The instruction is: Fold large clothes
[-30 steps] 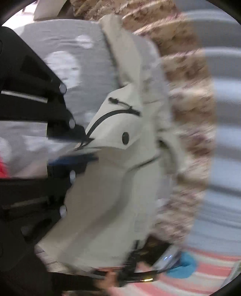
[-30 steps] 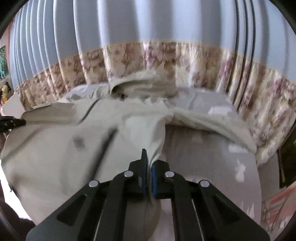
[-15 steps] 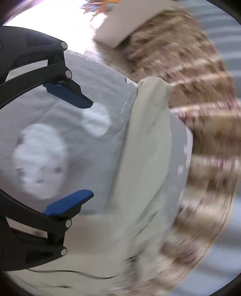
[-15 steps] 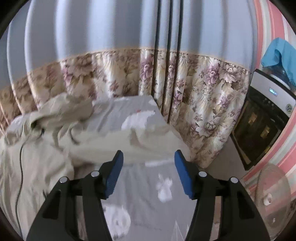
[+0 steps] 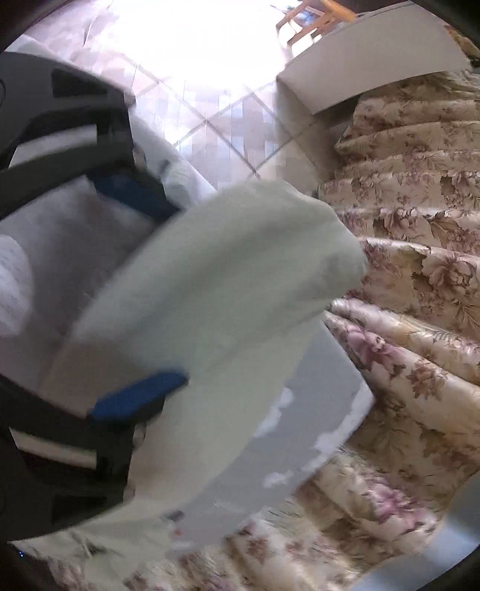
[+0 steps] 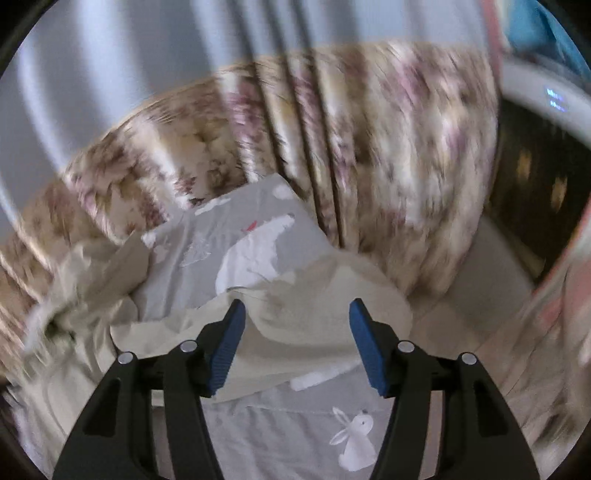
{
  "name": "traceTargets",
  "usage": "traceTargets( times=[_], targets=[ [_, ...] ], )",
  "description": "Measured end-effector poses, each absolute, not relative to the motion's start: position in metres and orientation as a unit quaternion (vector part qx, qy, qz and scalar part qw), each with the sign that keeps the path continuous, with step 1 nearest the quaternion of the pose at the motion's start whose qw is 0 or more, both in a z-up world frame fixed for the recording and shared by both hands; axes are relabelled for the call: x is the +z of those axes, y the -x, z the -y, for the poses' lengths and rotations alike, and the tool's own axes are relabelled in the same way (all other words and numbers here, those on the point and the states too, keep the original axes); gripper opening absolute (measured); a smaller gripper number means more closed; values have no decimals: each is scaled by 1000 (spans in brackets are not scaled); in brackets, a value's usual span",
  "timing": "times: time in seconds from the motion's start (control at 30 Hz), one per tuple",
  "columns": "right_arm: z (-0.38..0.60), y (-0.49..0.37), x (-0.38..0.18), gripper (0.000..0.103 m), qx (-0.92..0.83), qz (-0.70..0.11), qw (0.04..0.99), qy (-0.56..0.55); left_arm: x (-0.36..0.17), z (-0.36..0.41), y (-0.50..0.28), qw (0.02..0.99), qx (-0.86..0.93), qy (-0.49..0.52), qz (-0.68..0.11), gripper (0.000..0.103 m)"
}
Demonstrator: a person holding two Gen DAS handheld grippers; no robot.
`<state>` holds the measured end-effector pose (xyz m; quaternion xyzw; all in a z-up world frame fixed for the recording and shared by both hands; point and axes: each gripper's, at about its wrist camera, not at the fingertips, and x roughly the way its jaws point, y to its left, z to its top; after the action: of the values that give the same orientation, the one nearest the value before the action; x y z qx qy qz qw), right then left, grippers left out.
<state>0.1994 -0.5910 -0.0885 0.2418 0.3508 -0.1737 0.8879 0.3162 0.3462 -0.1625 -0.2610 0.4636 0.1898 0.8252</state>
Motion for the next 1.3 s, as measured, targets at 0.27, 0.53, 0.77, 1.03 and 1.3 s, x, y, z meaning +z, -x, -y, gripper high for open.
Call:
traceTargets(
  times=[0.27,0.53,0.77,1.03,1.3],
  targets=[
    [643,-184,-147,65,-180,-352,827,-401,-112,-355,-320,875,157,281,-361,1],
    [694,-193,-209,68,-190,-314,747,-554,-10,-242,-314,944,143,80,-287,1],
    [707,-216,-244,70,-153,-288,709,-625,7,-100,-307,938,-38,73,-338,1],
    [712,-231,-251,66,-136,-279,708,-634,-71,86,-302,866,-214,67,-447,1],
    [709,-230,-215,17,-129,-246,791,-545,-135,170,-293,861,-175,-84,-470,21]
  ],
)
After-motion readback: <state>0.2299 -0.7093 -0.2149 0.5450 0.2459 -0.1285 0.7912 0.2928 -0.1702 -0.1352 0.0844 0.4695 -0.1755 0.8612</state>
